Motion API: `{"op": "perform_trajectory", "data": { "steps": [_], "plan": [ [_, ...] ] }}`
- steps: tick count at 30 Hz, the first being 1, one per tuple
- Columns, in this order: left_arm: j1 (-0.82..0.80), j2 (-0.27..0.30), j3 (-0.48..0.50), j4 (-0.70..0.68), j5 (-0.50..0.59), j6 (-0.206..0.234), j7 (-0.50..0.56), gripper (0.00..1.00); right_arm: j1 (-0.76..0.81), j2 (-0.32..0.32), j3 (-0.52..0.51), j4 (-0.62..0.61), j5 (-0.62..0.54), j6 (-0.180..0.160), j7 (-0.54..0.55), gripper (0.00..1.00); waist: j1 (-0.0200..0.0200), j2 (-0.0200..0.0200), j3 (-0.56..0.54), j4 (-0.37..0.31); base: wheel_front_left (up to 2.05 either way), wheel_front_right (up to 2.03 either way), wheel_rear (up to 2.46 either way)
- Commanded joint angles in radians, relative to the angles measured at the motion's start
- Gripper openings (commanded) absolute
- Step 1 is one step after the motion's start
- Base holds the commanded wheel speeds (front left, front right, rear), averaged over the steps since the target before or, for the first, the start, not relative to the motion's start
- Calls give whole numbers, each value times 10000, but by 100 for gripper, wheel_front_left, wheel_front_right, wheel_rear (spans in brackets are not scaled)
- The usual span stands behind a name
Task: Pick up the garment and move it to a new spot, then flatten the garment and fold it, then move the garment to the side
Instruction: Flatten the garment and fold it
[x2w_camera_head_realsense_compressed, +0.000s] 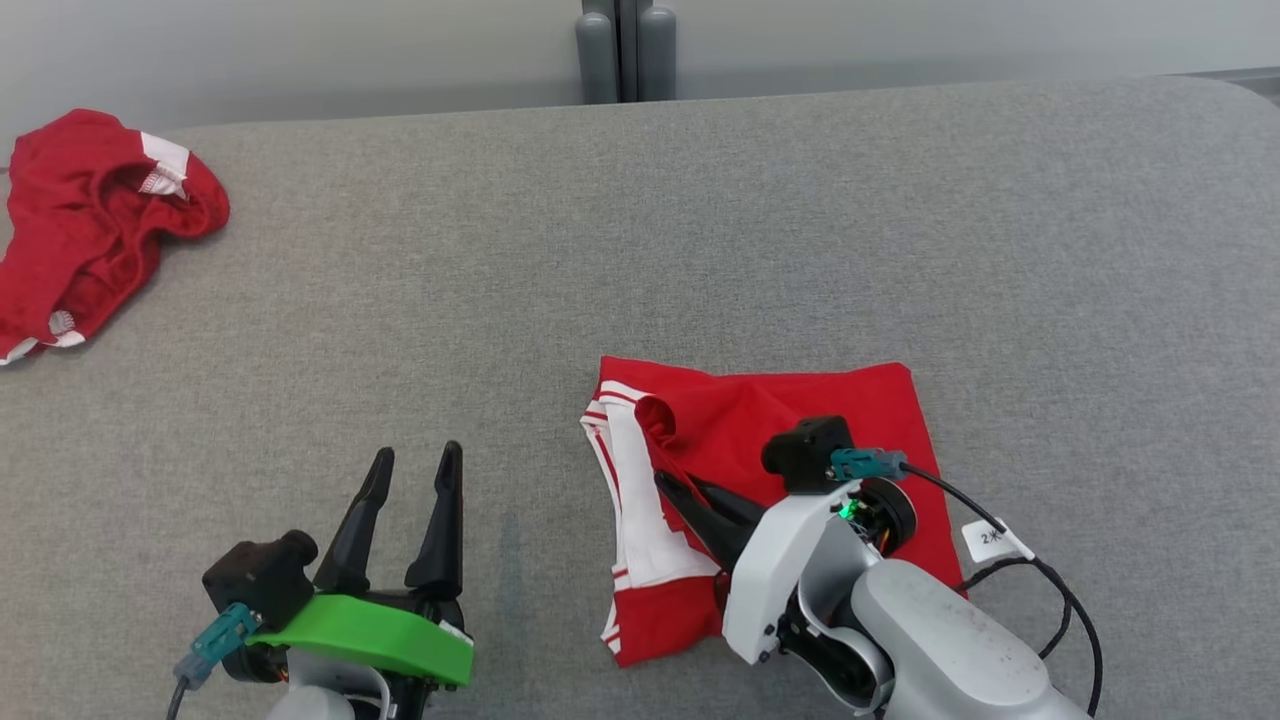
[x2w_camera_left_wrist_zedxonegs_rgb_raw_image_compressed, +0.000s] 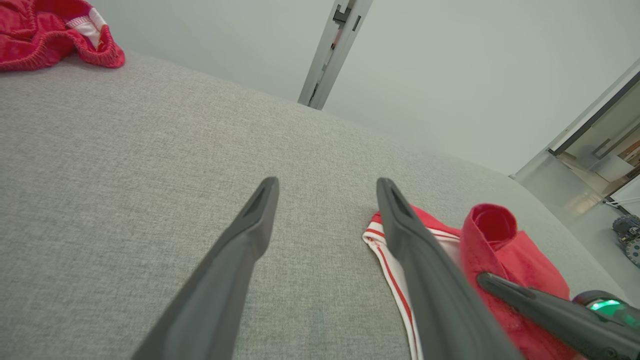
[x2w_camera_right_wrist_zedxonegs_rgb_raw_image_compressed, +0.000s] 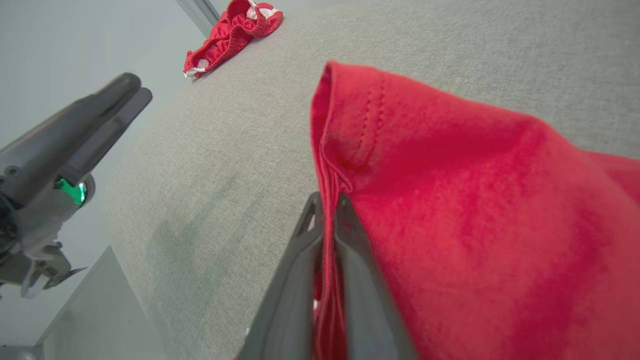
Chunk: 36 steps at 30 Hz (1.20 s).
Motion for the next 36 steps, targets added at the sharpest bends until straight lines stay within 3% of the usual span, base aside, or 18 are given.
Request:
{"op": "perform_trajectory", "data": {
  "steps": [1, 4, 6, 8, 9, 16, 21, 28, 36],
  "plan": [
    [-164, -31, 35, 43, 63, -72, -32, 100, -203, -32, 152, 191, 174, -12, -135, 0, 0, 0, 17, 44, 0, 0, 0],
    [-203, -75, 65, 85, 100, -98, -32, 100, -497, -27, 544, 553, 518, -10, -294, 0, 0, 0, 34, 76, 0, 0, 0],
    [-222, -116, 59, 119, 130, -124, -31, 100, -698, -20, 882, 727, 770, -10, -421, 31, 0, 0, 45, 91, 0, 0, 0],
    [-249, -152, 58, 148, 150, -152, -32, 100, -855, -20, 1274, 768, 1119, -10, -557, 90, 0, 0, 53, 97, 0, 0, 0],
    [-257, -165, 59, 167, 166, -167, -32, 100, -927, -29, 1468, 787, 1281, -10, -608, 100, 0, 0, 53, 92, 0, 0, 0],
    [-279, -231, 81, 229, 252, -210, -32, 100, -1378, -34, 1848, 1080, 1679, -12, -1299, 100, 0, 0, 41, -7, 0, 0, 0],
    [-375, -279, 115, 157, 411, -258, -31, 100, -1763, -35, 1254, 1723, 654, -12, -2145, 100, 0, 0, -11, -213, 0, 0, 0],
    [-655, -491, 449, -3, 1107, -151, -33, 100, -1928, -30, -686, 2287, -1254, -12, -2849, 100, 0, 0, -168, -591, 0, 0, 0],
    [-520, -916, 1148, 52, 1875, -212, -33, 100, -906, -30, -3400, 1528, -3150, -12, -3015, 100, 0, 0, -471, -998, 0, 0, 0]
  ]
}}
